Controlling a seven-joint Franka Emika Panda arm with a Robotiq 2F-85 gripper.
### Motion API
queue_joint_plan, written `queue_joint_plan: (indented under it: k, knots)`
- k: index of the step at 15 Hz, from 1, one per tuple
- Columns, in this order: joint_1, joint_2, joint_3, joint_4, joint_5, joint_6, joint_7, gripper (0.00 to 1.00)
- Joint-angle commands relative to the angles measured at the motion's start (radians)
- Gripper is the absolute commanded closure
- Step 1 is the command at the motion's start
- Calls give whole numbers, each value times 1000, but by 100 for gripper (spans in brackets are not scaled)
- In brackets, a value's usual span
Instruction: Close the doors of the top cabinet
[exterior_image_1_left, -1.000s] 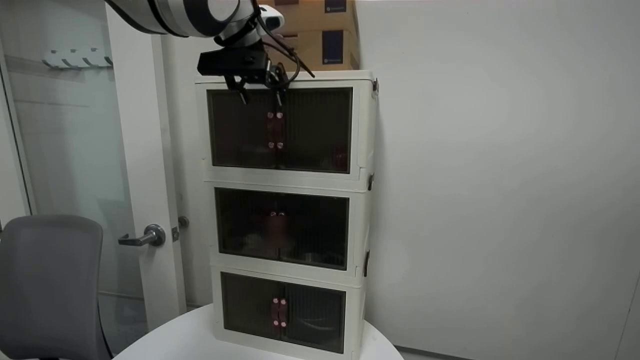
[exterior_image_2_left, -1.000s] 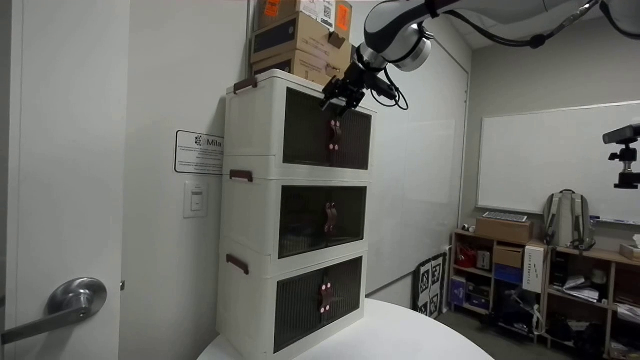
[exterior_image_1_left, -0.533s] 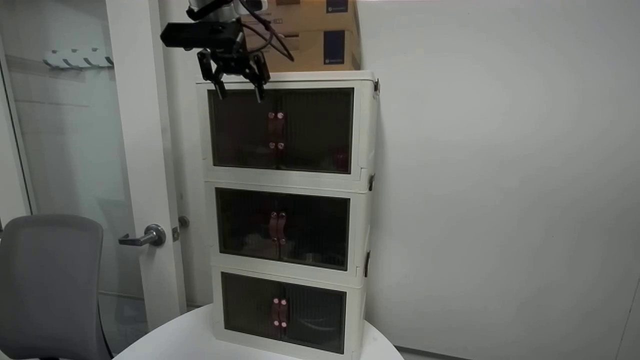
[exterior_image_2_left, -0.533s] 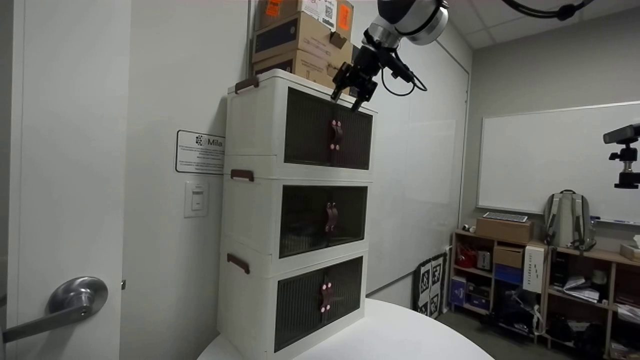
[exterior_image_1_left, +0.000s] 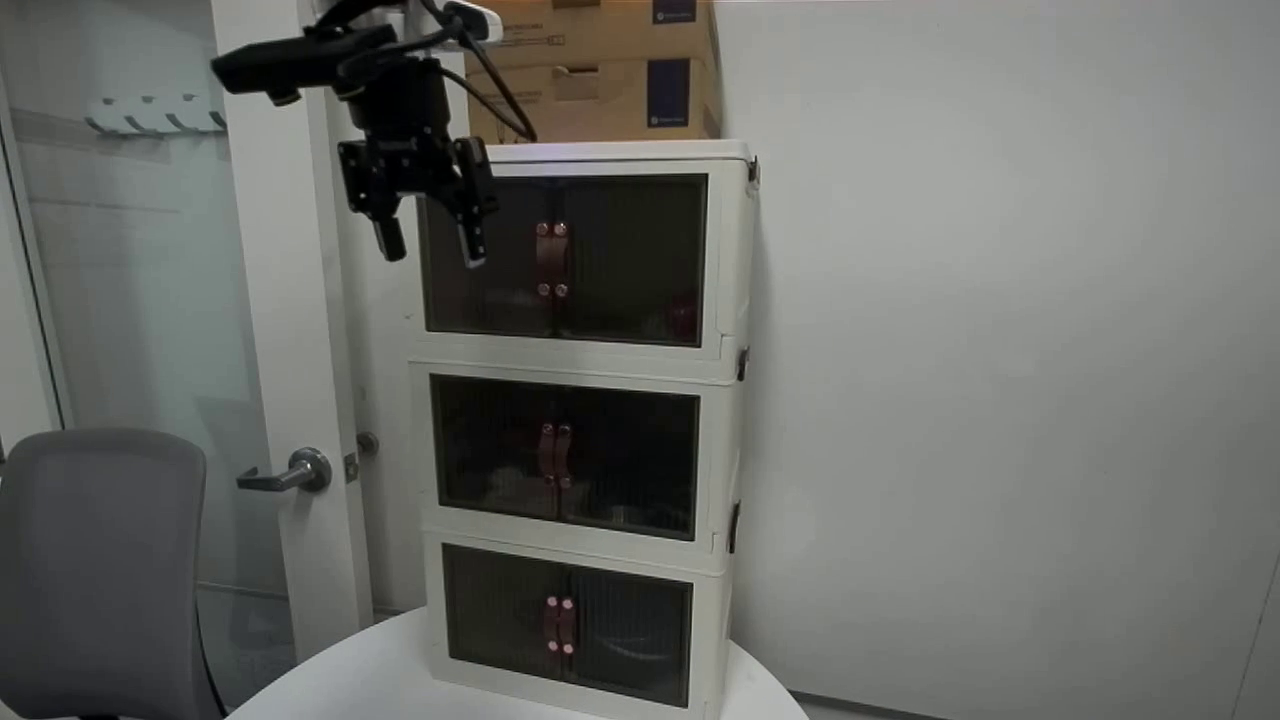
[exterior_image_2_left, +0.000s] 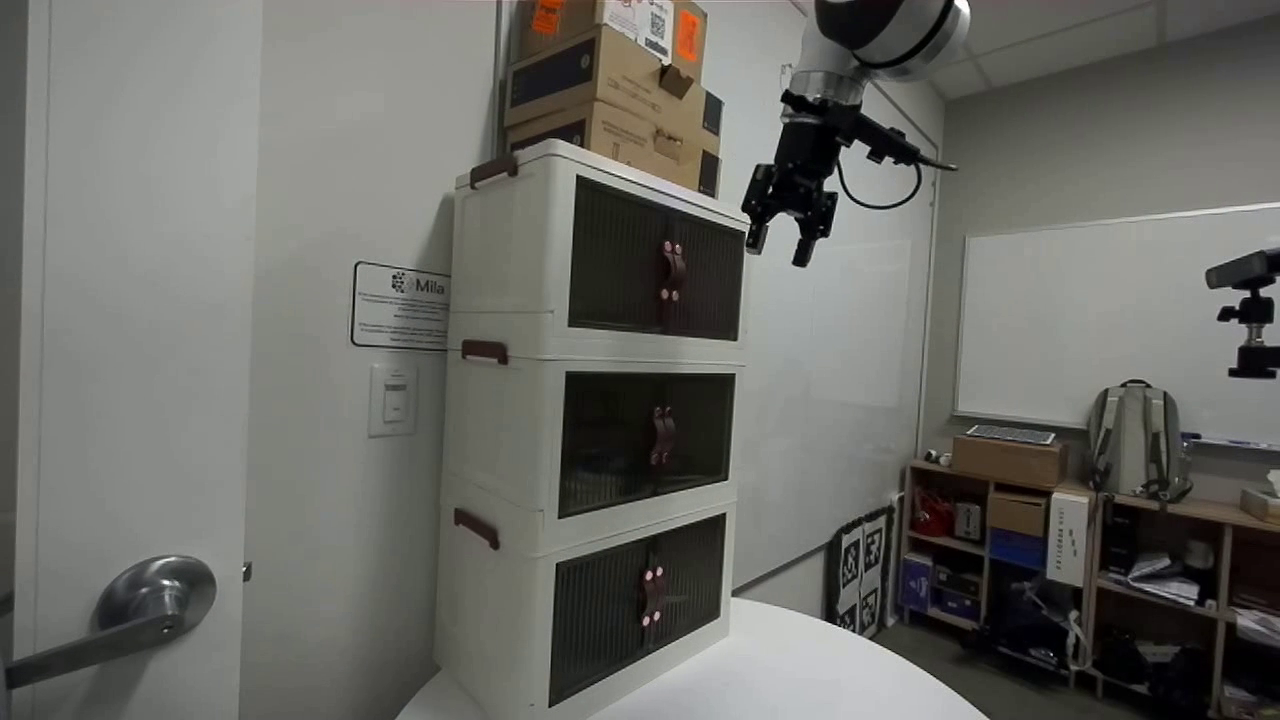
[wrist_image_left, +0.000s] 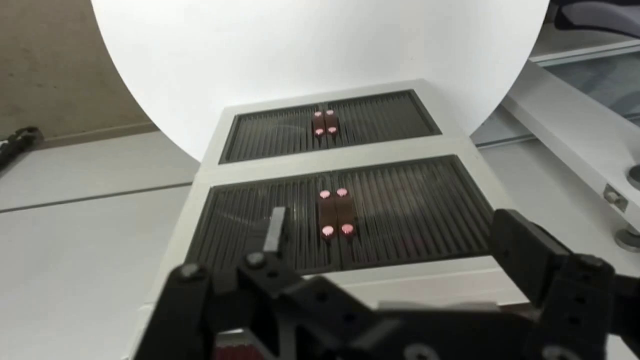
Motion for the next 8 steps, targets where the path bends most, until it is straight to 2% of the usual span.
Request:
queue_joint_plan:
  k: [1,4,5,8]
  knots:
    - [23,-183,-22,-207,19,-29,-70,0]
    - [54,-296,-38,-312,85,-116,-238,0]
    - [41,-193,-26,-214,38,-85,-141,0]
    - [58,-275,-33,-288,61,-109,-200,0]
